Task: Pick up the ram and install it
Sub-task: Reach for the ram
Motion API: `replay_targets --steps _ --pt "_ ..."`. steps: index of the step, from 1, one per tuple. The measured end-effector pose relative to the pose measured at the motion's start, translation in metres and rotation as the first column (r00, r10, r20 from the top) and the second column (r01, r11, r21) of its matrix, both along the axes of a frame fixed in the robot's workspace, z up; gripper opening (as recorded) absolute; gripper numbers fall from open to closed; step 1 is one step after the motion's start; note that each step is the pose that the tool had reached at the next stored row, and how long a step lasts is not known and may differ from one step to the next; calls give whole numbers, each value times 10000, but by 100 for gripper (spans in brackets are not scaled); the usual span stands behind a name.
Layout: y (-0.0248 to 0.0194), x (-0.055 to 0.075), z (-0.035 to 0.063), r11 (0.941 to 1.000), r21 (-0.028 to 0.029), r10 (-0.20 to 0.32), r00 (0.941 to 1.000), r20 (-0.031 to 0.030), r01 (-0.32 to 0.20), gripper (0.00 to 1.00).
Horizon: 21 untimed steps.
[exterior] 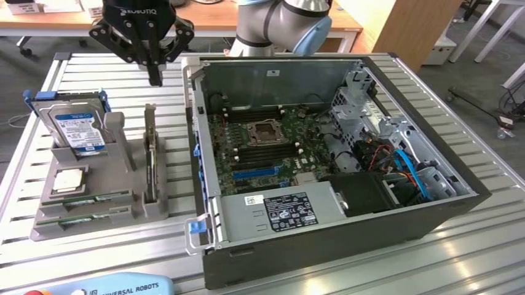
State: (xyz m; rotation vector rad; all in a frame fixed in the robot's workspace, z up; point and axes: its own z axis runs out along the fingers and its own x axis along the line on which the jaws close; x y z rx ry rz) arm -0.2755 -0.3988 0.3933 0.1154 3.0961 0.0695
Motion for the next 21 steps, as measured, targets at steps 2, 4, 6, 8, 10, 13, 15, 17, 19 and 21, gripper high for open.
replay_targets --steps 2,4,6,8,10,13,15,17,19,21 --pt "0 -40 0 10000 0 0 10000 2 0 10" --pt "0 -82 0 10000 0 0 10000 5 0 10" --pt "0 -123 0 10000 0 1 10000 8 -1 10" --pt "0 -164 0 10000 0 1 10000 10 -1 10" --pt "0 -204 0 10000 0 0 10000 12 0 10" --pt "0 -265 0 10000 0 0 10000 16 0 10" --pt "0 -309 0 10000 0 0 10000 19 0 10" --pt "0 -353 0 10000 0 0 10000 21 0 10" --pt "0 -399 0 10000 0 0 10000 22 0 10" --pt "0 -445 -1 10000 0 0 10000 24 0 10"
